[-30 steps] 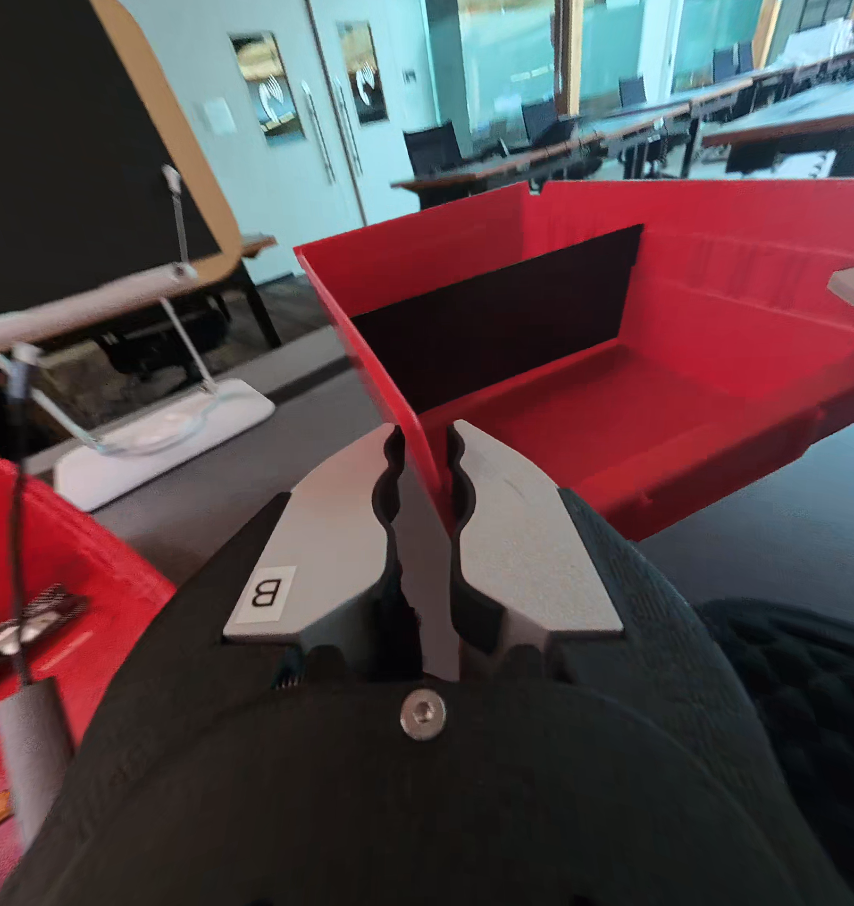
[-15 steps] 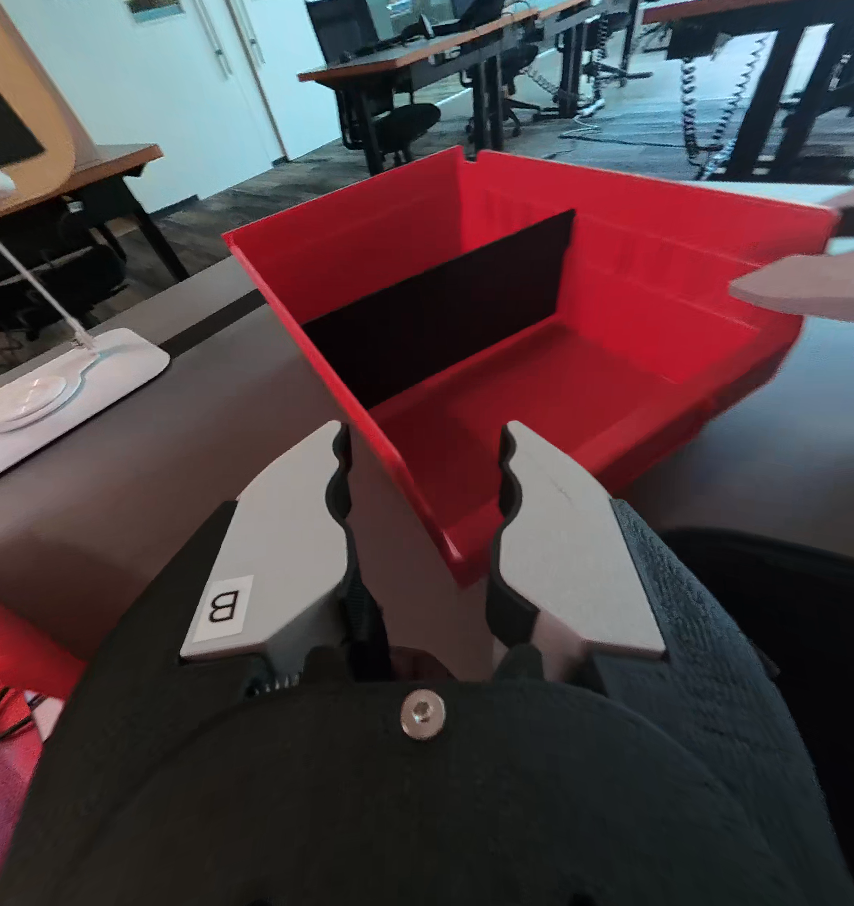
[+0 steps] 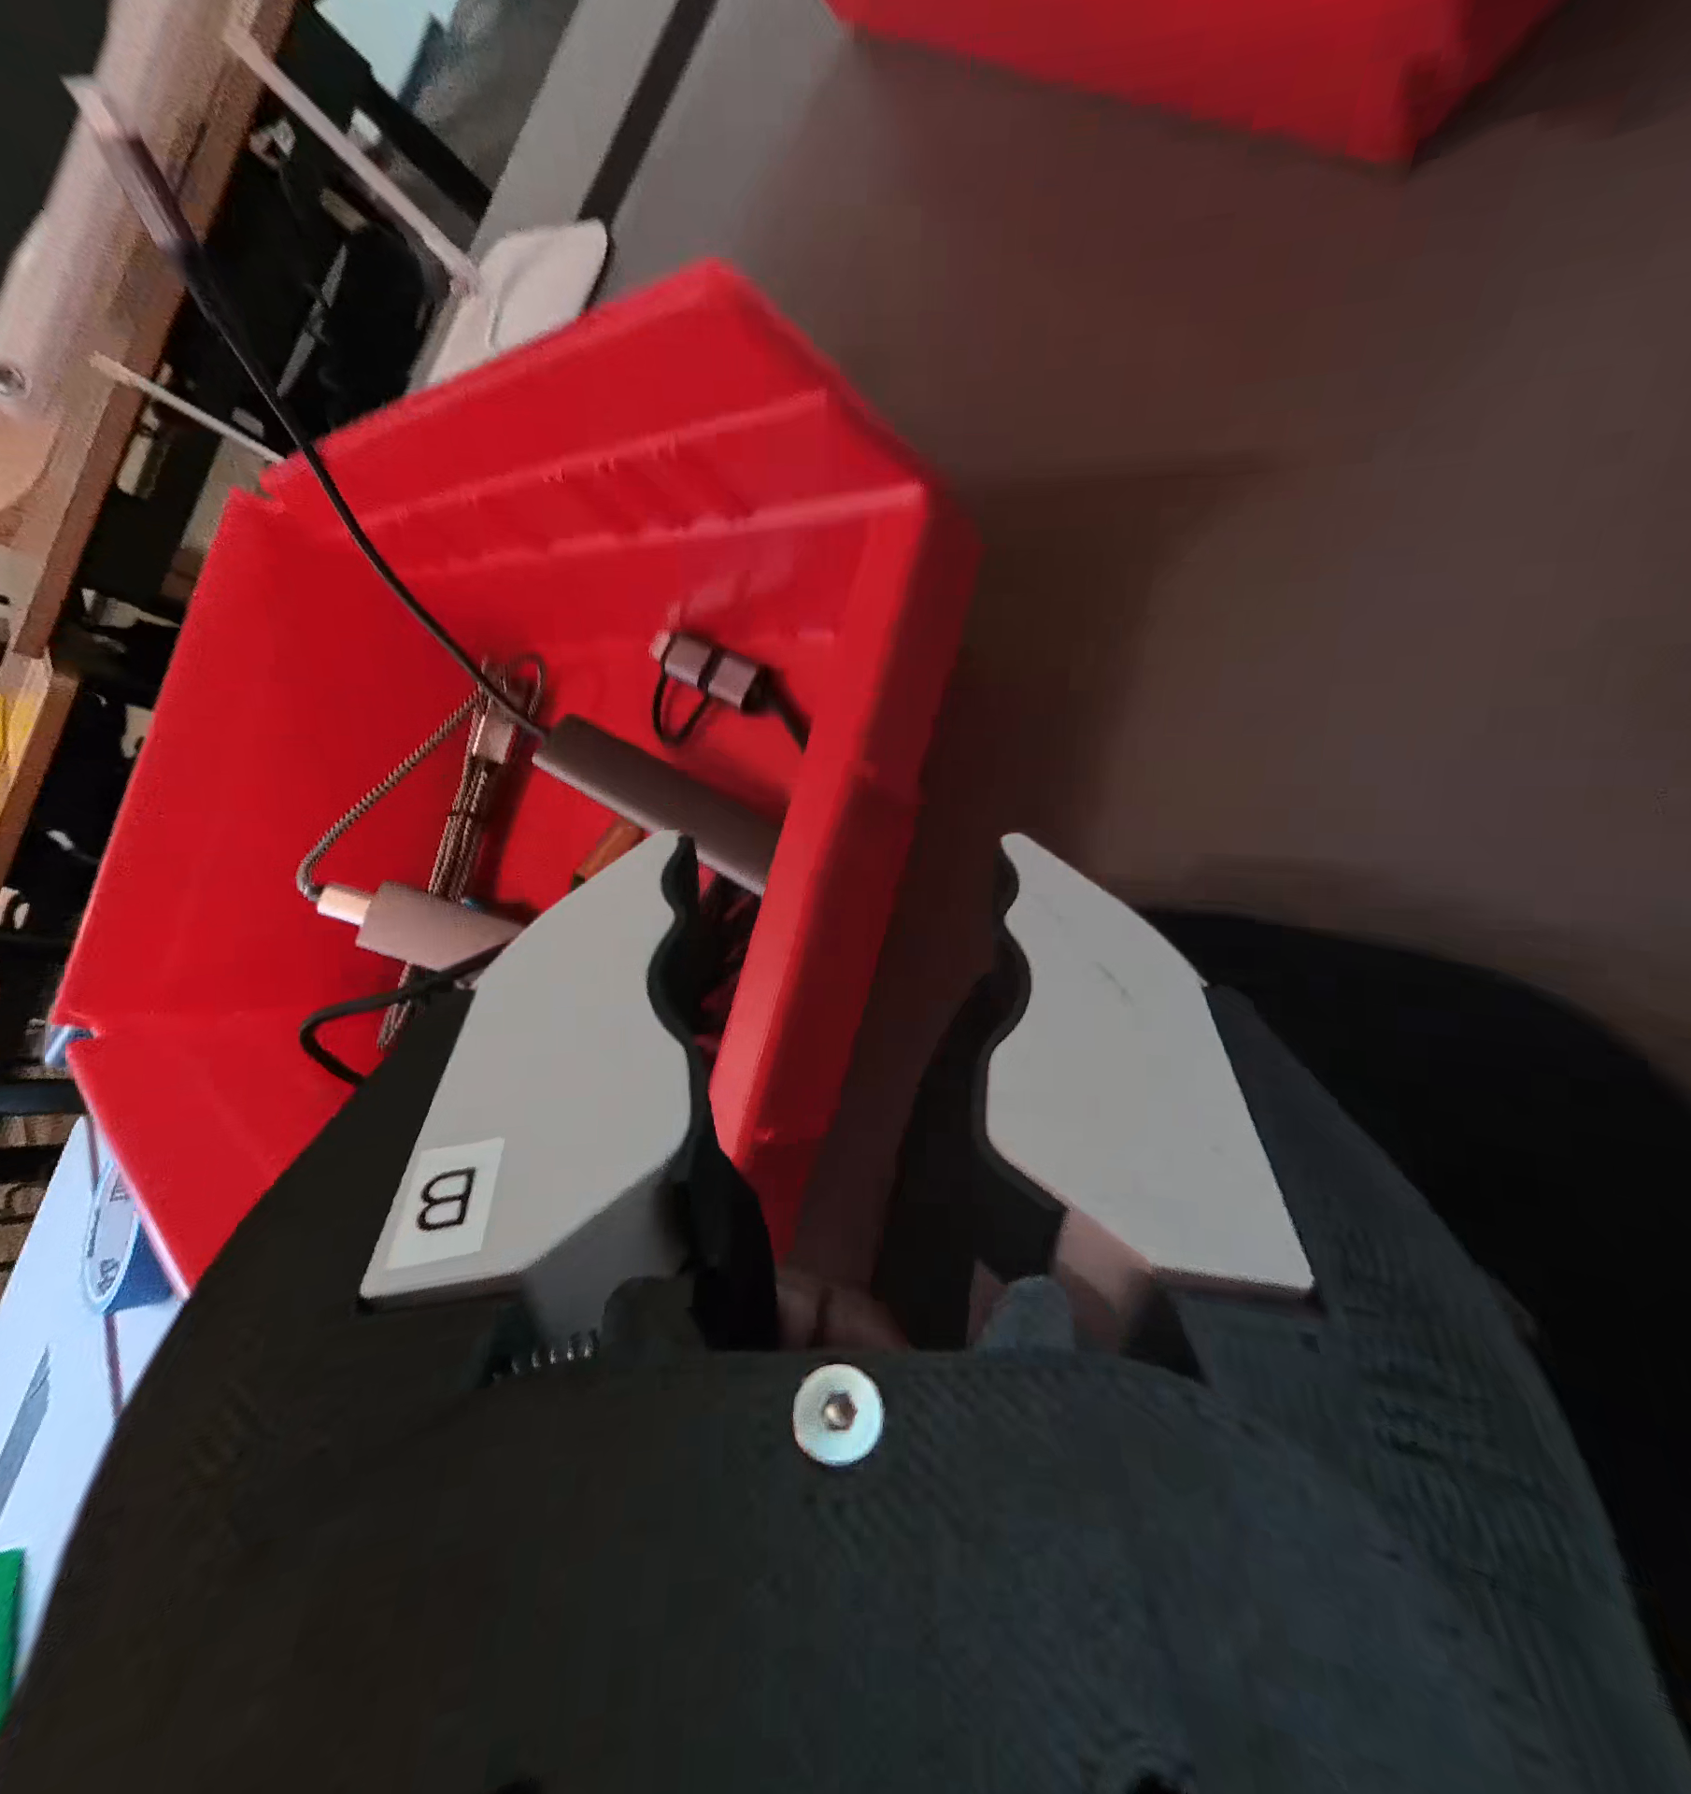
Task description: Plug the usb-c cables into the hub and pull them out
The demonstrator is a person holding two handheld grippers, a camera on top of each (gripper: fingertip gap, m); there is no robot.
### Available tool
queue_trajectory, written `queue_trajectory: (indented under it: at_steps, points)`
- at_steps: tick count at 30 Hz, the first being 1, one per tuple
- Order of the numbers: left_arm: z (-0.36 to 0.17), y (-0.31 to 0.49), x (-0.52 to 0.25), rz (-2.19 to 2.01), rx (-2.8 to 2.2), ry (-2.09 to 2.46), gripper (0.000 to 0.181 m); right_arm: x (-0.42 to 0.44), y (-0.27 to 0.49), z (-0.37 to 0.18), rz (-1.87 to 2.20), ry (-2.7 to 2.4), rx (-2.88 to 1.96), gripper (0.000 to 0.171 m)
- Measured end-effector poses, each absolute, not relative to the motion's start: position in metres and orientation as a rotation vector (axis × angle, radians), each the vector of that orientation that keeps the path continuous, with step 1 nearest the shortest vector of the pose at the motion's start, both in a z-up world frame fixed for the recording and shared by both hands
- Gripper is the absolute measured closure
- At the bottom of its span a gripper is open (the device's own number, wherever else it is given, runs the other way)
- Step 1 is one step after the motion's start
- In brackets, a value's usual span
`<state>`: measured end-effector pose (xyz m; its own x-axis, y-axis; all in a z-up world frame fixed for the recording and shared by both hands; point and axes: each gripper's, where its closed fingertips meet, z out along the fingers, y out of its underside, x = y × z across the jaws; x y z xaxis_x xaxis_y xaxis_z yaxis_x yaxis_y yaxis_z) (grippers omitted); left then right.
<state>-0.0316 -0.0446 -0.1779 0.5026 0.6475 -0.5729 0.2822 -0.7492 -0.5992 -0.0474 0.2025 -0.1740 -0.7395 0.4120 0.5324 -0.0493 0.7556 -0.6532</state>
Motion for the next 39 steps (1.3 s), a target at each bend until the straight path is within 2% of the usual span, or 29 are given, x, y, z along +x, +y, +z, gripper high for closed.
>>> queue_trajectory:
  at_steps: [5,6,8,16,27,34,39]
  points:
    - [-0.210,-0.086,-0.040,1.188,-2.544,-0.855,0.139,-0.071,0.201,-0.193,0.598,-2.264,-0.194,0.120]
    - [-0.212,-0.084,-0.039,1.146,-2.542,-0.845,0.146,-0.076,0.207,-0.200,0.494,-2.269,-0.177,0.126]
    - [-0.212,-0.089,-0.038,1.108,-2.556,-0.873,0.146,-0.081,0.218,-0.210,0.368,-2.279,-0.158,0.136]
    - [-0.212,-0.166,-0.016,1.122,-2.588,-0.955,0.144,-0.091,0.257,-0.210,0.347,-2.256,-0.231,0.136]
    - [-0.211,-0.278,0.069,1.113,-2.637,-0.820,0.144,-0.083,0.358,-0.210,0.333,-2.256,-0.237,0.133]
    - [-0.212,-0.324,0.119,1.092,-2.742,-0.772,0.143,-0.075,0.411,-0.207,0.242,-2.156,-0.238,0.133]
    - [-0.212,-0.327,0.120,1.166,-2.680,-0.773,0.142,-0.076,0.447,-0.204,0.228,-2.088,-0.295,0.130]
